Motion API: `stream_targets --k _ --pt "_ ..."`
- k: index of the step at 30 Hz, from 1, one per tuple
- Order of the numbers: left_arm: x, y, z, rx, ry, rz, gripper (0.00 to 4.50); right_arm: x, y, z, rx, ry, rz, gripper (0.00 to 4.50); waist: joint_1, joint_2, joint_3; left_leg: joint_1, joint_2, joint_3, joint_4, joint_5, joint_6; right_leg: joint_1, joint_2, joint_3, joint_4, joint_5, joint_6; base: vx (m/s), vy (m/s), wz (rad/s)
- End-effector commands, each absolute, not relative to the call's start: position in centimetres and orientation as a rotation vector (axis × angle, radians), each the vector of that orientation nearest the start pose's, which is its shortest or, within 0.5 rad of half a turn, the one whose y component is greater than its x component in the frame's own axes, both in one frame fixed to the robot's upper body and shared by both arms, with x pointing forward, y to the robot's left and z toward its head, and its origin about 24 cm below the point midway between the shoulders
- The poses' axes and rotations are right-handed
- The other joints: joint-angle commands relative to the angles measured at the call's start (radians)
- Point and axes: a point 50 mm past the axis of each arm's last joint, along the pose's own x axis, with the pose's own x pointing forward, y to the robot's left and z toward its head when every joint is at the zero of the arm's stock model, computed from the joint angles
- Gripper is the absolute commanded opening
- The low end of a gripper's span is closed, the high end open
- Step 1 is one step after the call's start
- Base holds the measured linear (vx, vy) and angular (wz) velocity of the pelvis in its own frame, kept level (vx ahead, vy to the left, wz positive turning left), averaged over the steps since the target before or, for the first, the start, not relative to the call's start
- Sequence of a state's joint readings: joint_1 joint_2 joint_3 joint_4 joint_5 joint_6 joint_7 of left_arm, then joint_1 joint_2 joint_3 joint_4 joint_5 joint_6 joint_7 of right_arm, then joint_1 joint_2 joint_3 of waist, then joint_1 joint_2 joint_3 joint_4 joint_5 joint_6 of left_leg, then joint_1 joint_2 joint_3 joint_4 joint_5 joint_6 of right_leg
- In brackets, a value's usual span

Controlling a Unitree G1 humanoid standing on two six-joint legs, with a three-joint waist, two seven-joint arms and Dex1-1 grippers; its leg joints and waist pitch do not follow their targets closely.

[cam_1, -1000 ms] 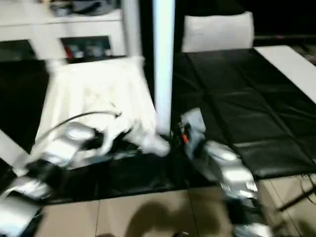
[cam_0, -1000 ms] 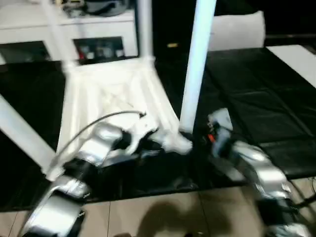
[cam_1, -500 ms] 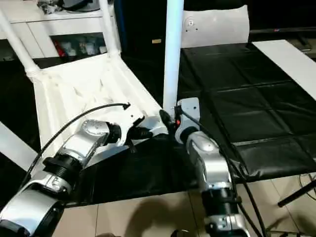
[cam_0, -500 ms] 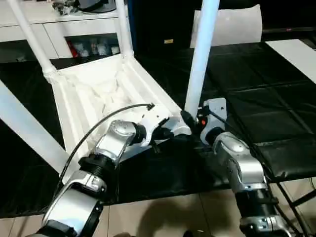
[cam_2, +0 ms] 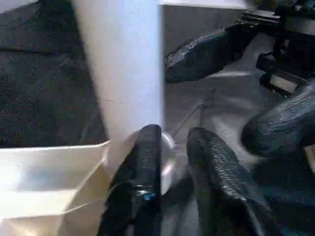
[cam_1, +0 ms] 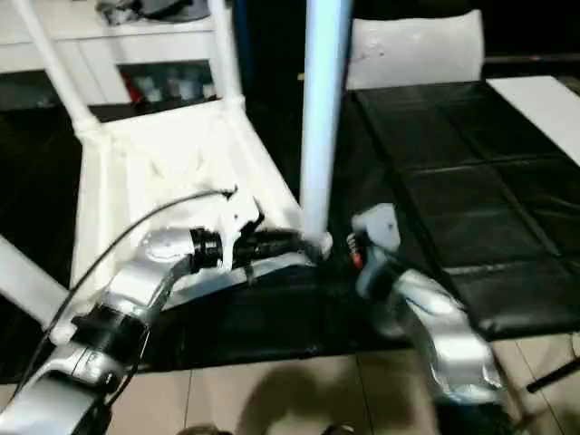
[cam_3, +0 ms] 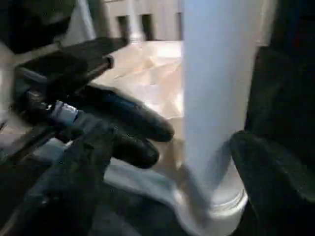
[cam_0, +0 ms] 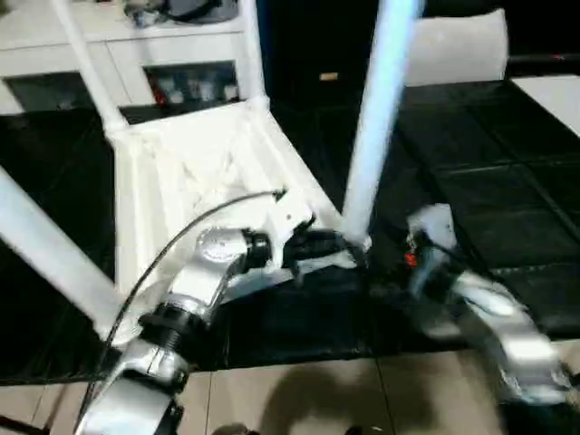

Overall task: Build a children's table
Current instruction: Rotate table base

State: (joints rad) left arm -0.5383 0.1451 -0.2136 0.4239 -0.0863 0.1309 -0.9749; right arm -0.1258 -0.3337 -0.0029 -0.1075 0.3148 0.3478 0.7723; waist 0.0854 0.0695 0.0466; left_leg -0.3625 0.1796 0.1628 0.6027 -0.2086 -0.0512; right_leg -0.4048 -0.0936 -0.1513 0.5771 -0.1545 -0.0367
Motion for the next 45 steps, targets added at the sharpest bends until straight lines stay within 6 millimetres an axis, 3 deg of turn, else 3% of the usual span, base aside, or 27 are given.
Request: stream_targets --k 1,2,5,7,8,12,14,15,16,19,21,22,23,24,25,26,27,28,29,31,33,34,37,38,39,42,45 --pt "31.0 7.3 7.6 0.132 0.133 -1.222 1.34 25.7 -15.7 8.5 0.041 0.106 0.890 4.49 0.002 -0.024 -0.065 -0.008 0.043 -0.010 -0.062 -0.113 0.116 0.068 -0.072 0.060 -0.086 -0.372 -0.068 0.000 0.000 0.00" --pt "30.7 7.4 7.6 0.120 0.128 -1.218 1.34 25.6 -15.7 8.8 0.049 0.100 0.908 4.50 0.002 -0.029 -0.065 -0.004 0.045 -0.011 -0.064 -0.130 0.104 0.070 -0.073 0.059 -0.089 -0.411 -0.056 0.000 0.000 0.00" --pt "29.8 7.7 7.6 0.088 0.130 -1.201 1.64 25.1 -15.4 9.8 0.085 0.078 0.976 4.50 0.003 -0.026 -0.060 0.002 0.044 -0.011 -0.066 -0.162 0.086 0.063 -0.070 0.055 -0.101 -0.488 -0.022 0.000 0.000 0.00" --pt "28.5 8.1 7.4 0.056 0.154 -1.187 1.80 24.6 -14.8 10.8 0.141 0.052 1.046 4.50 -0.001 -0.026 -0.059 0.001 0.045 -0.012 -0.069 -0.173 0.084 0.061 -0.066 0.055 -0.103 -0.492 -0.013 0.000 0.000 0.00" --pt "28.3 8.2 7.4 0.053 0.157 -1.185 1.89 24.6 -14.7 11.0 0.149 0.050 1.054 4.50 0.001 -0.025 -0.063 -0.002 0.050 -0.017 -0.071 -0.162 0.081 0.067 -0.071 0.058 -0.094 -0.461 -0.020 0.000 0.000 0.00" --pt "26.5 9.0 7.2 0.013 0.177 -1.153 2.24 24.3 -13.9 11.7 0.178 0.032 1.093 4.50 -0.003 -0.028 -0.058 0.000 0.044 -0.010 -0.070 -0.163 0.082 0.056 -0.064 0.058 -0.103 -0.479 -0.014 0.000 0.000 0.00" --pt "25.8 9.5 7.1 -0.004 0.188 -1.129 2.40 24.6 -13.5 11.8 0.186 0.024 1.082 4.50 -0.003 -0.025 -0.056 0.000 0.046 -0.012 -0.074 -0.172 0.070 0.055 -0.066 0.057 -0.105 -0.497 -0.013 0.000 0.000 0.00" --pt "24.7 10.3 6.8 -0.021 0.214 -1.097 2.43 25.3 -12.8 11.7 0.188 0.022 1.045 4.50 -0.005 -0.029 -0.059 0.000 0.048 -0.017 -0.074 -0.181 0.054 0.058 -0.069 0.056 -0.096 -0.498 -0.015 0.000 0.000 0.00" --pt "24.2 11.0 6.4 -0.027 0.239 -1.071 2.47 26.0 -12.4 11.5 0.175 0.029 1.000 4.50 -0.010 -0.026 -0.054 -0.003 0.046 -0.015 -0.078 -0.188 0.057 0.056 -0.066 0.056 -0.104 -0.514 -0.009 0.000 0.000 0.00" --pt "22.9 12.9 5.4 -0.019 0.306 -1.004 2.77 27.8 -12.1 11.0 0.152 0.038 0.857 4.50 -0.029 -0.028 -0.047 0.008 0.035 -0.013 -0.074 -0.244 0.039 0.046 -0.060 0.051 -0.118 -0.584 0.014 0.000 0.000 0.00" --pt "22.4 13.5 5.2 -0.020 0.328 -0.994 2.83 28.4 -12.2 10.9 0.143 0.036 0.803 4.50 -0.037 -0.024 -0.048 0.013 0.038 -0.017 -0.076 -0.272 0.028 0.044 -0.059 0.050 -0.119 -0.586 0.025 0.000 0.000 0.00" --pt "21.8 14.1 5.0 -0.026 0.353 -0.992 2.94 29.0 -12.4 10.8 0.131 0.032 0.742 4.50 -0.037 -0.026 -0.050 0.016 0.041 -0.019 -0.077 -0.274 0.022 0.044 -0.064 0.054 -0.115 -0.570 0.017 0.000 0.000 0.00" --pt "21.7 14.1 5.0 -0.026 0.354 -0.992 2.94 29.1 -12.4 10.8 0.131 0.032 0.740 4.50 -0.043 -0.024 -0.046 0.010 0.044 -0.023 -0.086 -0.285 0.020 0.048 -0.059 0.055 -0.109 -0.547 0.007 0.000 0.000 0.00" --pt "20.4 15.0 4.7 -0.036 0.403 -0.994 3.06 30.2 -13.2 10.8 0.123 0.023 0.629 4.50 -0.043 -0.023 -0.049 0.017 0.046 -0.022 -0.084 -0.292 0.018 0.044 -0.058 0.057 -0.109 -0.539 0.005 0.000 0.000 0.00" --pt "19.8 15.5 4.6 -0.039 0.430 -1.002 3.19 30.8 -13.8 10.8 0.121 0.019 0.565 4.50 -0.049 -0.022 -0.046 0.013 0.048 -0.024 -0.089 -0.312 0.010 0.045 -0.061 0.063 -0.101 -0.516 -0.026 0.000 0.000 0.00" --pt "19.7 15.5 4.6 -0.039 0.433 -1.003 3.28 30.8 -13.8 10.8 0.121 0.018 0.560 4.50 -0.049 -0.020 -0.048 0.017 0.047 -0.023 -0.088 -0.317 0.010 0.044 -0.060 0.064 -0.099 -0.511 -0.030 0.000 0.000 0.00" --pt "19.2 15.8 4.5 -0.042 0.455 -1.011 3.31 31.3 -14.4 10.9 0.117 0.011 0.505 4.50 -0.048 -0.027 -0.048 0.022 0.045 -0.020 -0.086 -0.314 0.011 0.038 -0.059 0.070 -0.096 -0.502 -0.038 0.000 0.000 0.00" --pt "18.1 16.4 4.2 -0.059 0.501 -1.032 3.33 32.2 -15.6 11.0 0.118 -0.003 0.400 4.50 -0.046 -0.027 -0.046 0.023 0.045 -0.018 -0.087 -0.311 0.012 0.037 -0.058 0.072 -0.098 -0.502 -0.041 0.000 0.000 0.00" --pt "17.6 16.8 3.9 -0.061 0.530 -1.041 3.39 32.6 -16.4 10.9 0.112 -0.005 0.338 4.50 -0.047 -0.029 -0.047 0.018 0.045 -0.020 -0.089 -0.302 0.011 0.042 -0.060 0.074 -0.091 -0.493 -0.051 0.000 0.000 0.00" --pt "17.3 17.2 3.6 -0.055 0.554 -1.041 3.63 32.9 -17.0 11.0 0.097 -0.013 0.299 4.50 -0.043 -0.028 -0.048 0.020 0.045 -0.016 -0.089 -0.285 0.013 0.038 -0.056 0.080 -0.088 -0.468 -0.054 0.000 0.000 0.00" --pt "16.4 19.2 2.1 -0.049 0.629 -1.022 3.72 33.3 -18.2 11.1 0.073 -0.033 0.236 4.50 -0.039 -0.033 -0.047 0.016 0.042 -0.013 -0.090 -0.266 0.015 0.042 -0.054 0.088 -0.081 -0.443 -0.060 0.000 0.000 0.00" --pt "16.4 19.2 2.1 -0.049 0.629 -1.022 3.73 33.3 -18.2 11.1 0.073 -0.033 0.236 4.50 -0.037 -0.032 -0.048 0.015 0.039 -0.013 -0.089 -0.259 0.021 0.044 -0.055 0.088 -0.083 -0.443 -0.058 0.000 0.000 0.00" --pt "15.2 22.6 0.7 -0.041 0.708 -0.955 4.14 33.2 -18.4 10.7 0.052 -0.022 0.269 4.50 -0.047 -0.040 -0.046 0.011 0.036 -0.012 -0.090 -0.270 0.034 0.048 -0.057 0.088 -0.088 -0.488 -0.046 0.000 0.000 0.00" --pt "15.2 22.6 0.7 -0.041 0.708 -0.955 4.15 33.2 -18.4 10.7 0.052 -0.022 0.269 4.50 -0.049 -0.039 -0.045 0.011 0.035 -0.013 -0.089 -0.278 0.037 0.048 -0.059 0.088 -0.089 -0.503 -0.043 0.000 0.000 0.00" --pt "14.9 23.7 0.9 -0.037 0.704 -0.922 4.15 32.9 -17.9 10.5 0.057 -0.017 0.326 4.50 -0.060 -0.041 -0.044 0.006 0.035 -0.015 -0.089 -0.281 0.039 0.050 -0.059 0.088 -0.091 -0.529 -0.035 0.000 0.000 0.00" --pt "15.6 25.9 1.5 -0.032 0.613 -0.822 4.40 31.8 -16.6 9.5 0.046 0.020 0.471 4.50 -0.070 -0.047 -0.042 0.009 0.032 -0.012 -0.084 -0.292 0.051 0.046 -0.057 0.085 -0.100 -0.567 -0.028 0.000 0.000 0.00" --pt "16.4 26.8 3.0 -0.042 0.518 -0.788 4.40 31.1 -16.0 8.2 0.006 0.078 0.508 4.50 -0.074 -0.039 -0.042 0.015 0.039 -0.016 -0.087 -0.313 0.040 0.041 -0.053 0.083 -0.102 -0.581 -0.033 0.000 0.000 0.00"
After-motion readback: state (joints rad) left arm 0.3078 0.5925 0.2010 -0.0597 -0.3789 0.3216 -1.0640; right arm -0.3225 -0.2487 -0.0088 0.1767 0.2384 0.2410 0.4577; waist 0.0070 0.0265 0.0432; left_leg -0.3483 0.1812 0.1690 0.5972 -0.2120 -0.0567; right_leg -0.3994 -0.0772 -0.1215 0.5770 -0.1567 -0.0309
